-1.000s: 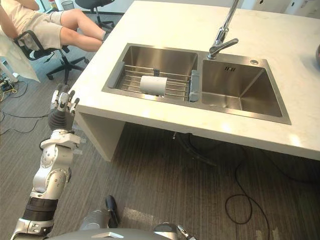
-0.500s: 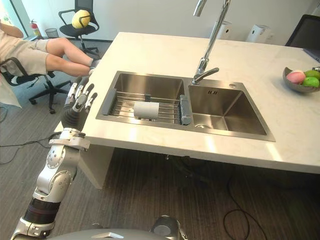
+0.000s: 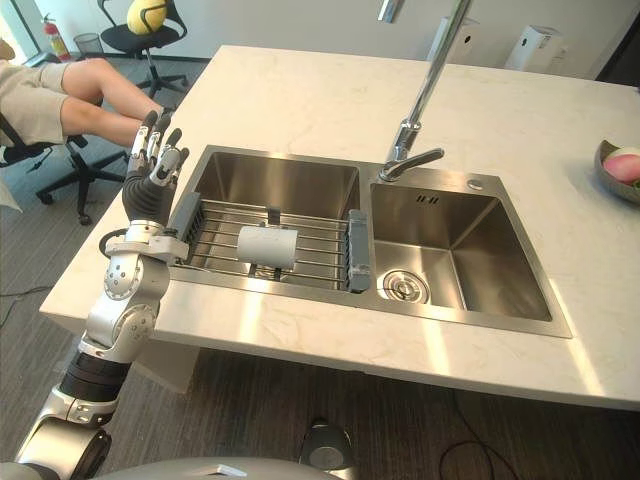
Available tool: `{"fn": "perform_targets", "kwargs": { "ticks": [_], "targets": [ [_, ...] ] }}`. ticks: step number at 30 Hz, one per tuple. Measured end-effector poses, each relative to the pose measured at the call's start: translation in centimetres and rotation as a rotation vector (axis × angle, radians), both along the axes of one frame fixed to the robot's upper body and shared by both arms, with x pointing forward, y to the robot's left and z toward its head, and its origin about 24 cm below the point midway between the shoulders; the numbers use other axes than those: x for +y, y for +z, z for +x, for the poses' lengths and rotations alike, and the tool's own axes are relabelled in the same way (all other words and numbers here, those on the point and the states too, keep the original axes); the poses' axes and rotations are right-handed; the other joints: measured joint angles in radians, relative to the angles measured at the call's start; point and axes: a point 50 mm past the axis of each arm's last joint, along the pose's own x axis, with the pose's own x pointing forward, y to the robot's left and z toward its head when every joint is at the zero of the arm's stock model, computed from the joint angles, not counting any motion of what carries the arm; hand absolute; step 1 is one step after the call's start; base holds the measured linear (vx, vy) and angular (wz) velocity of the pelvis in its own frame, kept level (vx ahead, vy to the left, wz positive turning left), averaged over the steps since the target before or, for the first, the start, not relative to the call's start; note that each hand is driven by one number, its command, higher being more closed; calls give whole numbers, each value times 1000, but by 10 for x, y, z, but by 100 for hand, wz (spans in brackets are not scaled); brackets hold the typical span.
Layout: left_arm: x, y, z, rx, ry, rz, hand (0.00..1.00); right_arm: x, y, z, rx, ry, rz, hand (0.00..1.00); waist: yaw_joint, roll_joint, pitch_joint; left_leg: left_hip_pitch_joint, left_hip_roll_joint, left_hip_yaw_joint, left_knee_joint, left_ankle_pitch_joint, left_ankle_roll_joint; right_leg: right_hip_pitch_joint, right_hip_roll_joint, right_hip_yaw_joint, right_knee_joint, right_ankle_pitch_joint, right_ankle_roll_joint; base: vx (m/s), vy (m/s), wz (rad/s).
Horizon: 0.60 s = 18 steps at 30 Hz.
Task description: Walk over to the sink, pick up the cup, carry it to the dishwasher, place the cup inside the dishwasher, then close the dishwasher door
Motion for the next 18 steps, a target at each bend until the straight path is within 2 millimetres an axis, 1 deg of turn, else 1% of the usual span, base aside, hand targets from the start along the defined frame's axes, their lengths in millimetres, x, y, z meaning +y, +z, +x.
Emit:
{"fn": "perform_targets", "kwargs": {
  "ticks": [1, 2, 3, 4, 5, 6, 7, 8, 9, 10, 11, 12, 13, 15, 17, 18],
  "targets": [
    [2, 1, -1, -14, 21, -2, 0, 0, 0, 0, -1, 3, 4, 0, 0, -1, 1, -57, 7, 6, 124, -12, 37, 3, -7, 5, 0, -9, -1, 135, -65, 14],
    [4, 3, -1, -35, 38, 1, 0, -3, 1, 0, -1, 5, -3, 0, -1, 9, 10, -129, 23, -16, 286, 3, 90, 37, -3, 6, -31, 0, -13, 120, -74, 14],
    [5, 3, -1, -42, 46, -2, 0, -5, 1, -1, 1, 4, -7, 0, -1, 13, 16, -154, 28, -31, 357, 22, 118, 63, -3, 11, -53, 4, -18, 149, -18, 1],
    [9, 4, -2, -56, 58, -8, 0, -9, 2, -1, 3, 3, -18, 0, 7, 3, 34, -183, 22, -43, 420, -13, 103, 116, -18, 17, -89, 17, -14, 165, 55, -15],
    [7, 5, -3, -76, 45, -9, 0, -14, 3, 0, 1, -5, -32, 0, 13, 17, 27, -180, -12, -35, 312, -41, 91, 142, -29, 17, -97, 23, -5, 159, 88, -19],
    [5, 5, -4, -86, 35, -10, 0, -19, 4, 0, -1, -7, -43, 0, 14, 30, 23, -182, -28, -32, 229, -10, 97, 144, -28, 17, -97, 23, -3, 134, 98, -23],
    [1, 8, -7, -114, 22, -7, 0, -29, 7, 6, -26, -28, -64, 0, 15, 60, 19, -178, -50, -31, 116, 74, 64, 146, -15, 22, -94, 12, 12, 125, 68, -17],
    [-3, 5, -9, -117, 14, 17, 0, -30, 7, 13, -47, -44, -59, 0, 15, 56, 15, -136, -77, -42, 53, 95, 48, 149, -26, 36, -95, 11, 20, 128, 63, -11],
    [-6, 5, -9, -118, 10, 32, 0, -28, 7, 15, -54, -49, -52, 0, 14, 57, 13, -120, -90, -40, 13, 106, 48, 149, -34, 36, -100, 10, 25, 93, 51, 0],
    [-9, 3, -9, -116, 32, 105, 0, -22, 6, 19, -58, -50, -24, 0, 12, 48, 16, -92, -110, -36, -61, 141, 50, 147, -47, 36, -120, 15, 30, 42, 56, 9],
    [-11, 0, -8, -109, 45, 152, 0, -18, 5, 19, -55, -47, -7, 0, 10, 47, 16, -84, -115, -37, -93, 157, 51, 151, -48, 30, -136, 21, 31, 30, 54, 19],
    [-12, -15, -3, -67, 65, 286, 0, -7, 2, 19, -48, -41, 29, 0, -1, 47, 16, -69, -122, -40, -150, 188, 52, 168, -44, 13, -179, 43, 33, 24, 23, 17],
    [-12, -26, 0, -30, 67, 354, 0, -2, 1, 18, -44, -34, 40, 0, -5, 46, 16, -60, -124, -40, -174, 200, 51, 176, -40, 10, -199, 53, 34, 32, 19, 13],
    [-18, -49, 3, 27, 13, 495, 0, -2, 1, 18, -44, -33, 30, 0, -12, 44, 18, -59, -125, -37, -192, 205, 52, 182, -33, 9, -242, 76, 33, 29, 10, -9],
    [-25, -54, 0, 22, -42, 558, 0, -2, 1, 18, -44, -33, 27, 0, -17, 42, 19, -60, -125, -35, -195, 205, 52, 191, -30, 9, -263, 86, 35, 30, 9, -7],
    [-33, -58, -3, 4, -105, 627, 0, -3, 1, 19, -45, -33, 21, 0, -23, 41, 19, -58, -125, -31, -202, 205, 52, 194, -28, 10, -282, 96, 34, 26, 10, -8]
  ]
}}
